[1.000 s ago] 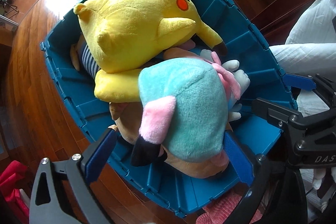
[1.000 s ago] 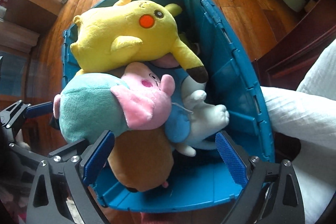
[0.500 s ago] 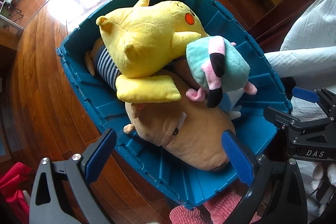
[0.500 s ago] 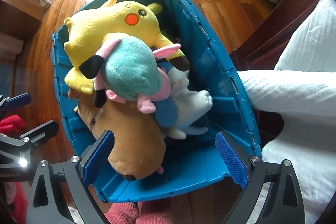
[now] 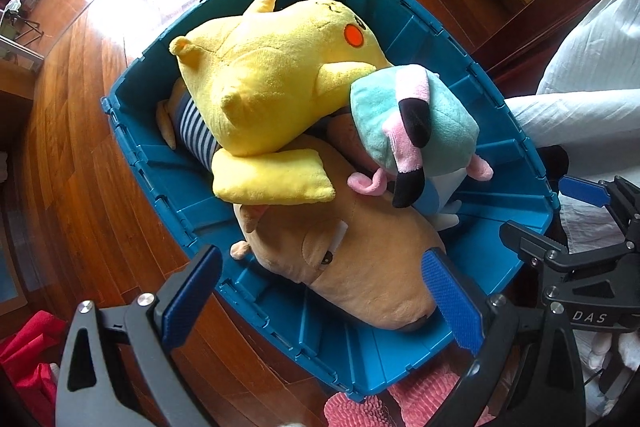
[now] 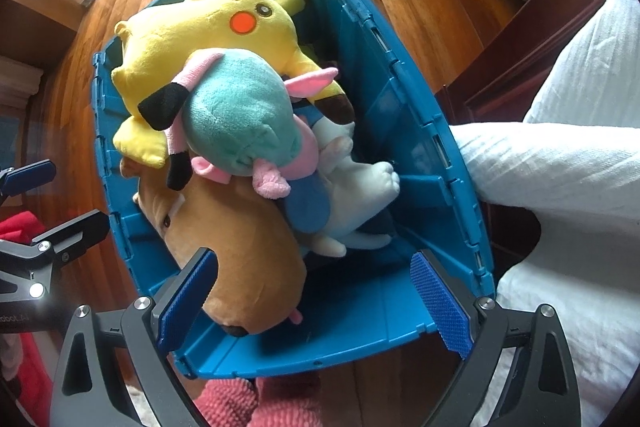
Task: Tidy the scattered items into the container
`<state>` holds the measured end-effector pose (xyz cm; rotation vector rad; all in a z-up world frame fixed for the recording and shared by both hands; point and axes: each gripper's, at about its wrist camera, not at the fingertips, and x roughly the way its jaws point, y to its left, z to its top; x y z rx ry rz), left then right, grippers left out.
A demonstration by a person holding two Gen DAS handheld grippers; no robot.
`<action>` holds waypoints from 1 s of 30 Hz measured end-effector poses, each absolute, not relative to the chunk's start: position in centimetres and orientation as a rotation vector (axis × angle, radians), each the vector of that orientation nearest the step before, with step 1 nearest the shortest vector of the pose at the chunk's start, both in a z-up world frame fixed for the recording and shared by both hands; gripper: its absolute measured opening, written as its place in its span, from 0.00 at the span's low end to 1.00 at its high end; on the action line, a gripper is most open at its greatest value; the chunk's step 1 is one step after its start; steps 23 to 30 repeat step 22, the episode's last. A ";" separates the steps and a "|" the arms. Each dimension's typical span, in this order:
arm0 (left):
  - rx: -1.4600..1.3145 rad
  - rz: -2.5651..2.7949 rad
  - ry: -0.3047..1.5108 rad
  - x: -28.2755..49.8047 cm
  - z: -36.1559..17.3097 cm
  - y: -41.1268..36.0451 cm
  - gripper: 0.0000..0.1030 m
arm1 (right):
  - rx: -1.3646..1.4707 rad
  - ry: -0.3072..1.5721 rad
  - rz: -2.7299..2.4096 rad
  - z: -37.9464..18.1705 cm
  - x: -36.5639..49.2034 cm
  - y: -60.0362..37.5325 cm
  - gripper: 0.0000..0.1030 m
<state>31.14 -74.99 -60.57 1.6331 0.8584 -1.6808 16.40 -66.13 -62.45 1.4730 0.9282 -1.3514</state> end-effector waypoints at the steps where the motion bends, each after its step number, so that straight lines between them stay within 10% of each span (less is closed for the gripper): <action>1: 1.630 -1.678 0.863 31.2 -60.5 -75.0 0.99 | 1.475 0.927 -1.351 -62.4 16.3 -66.1 0.95; 30: 1.616 -1.672 0.846 30.9 -59.6 -75.4 0.99 | 1.492 0.906 -1.351 -61.9 16.0 -66.1 0.95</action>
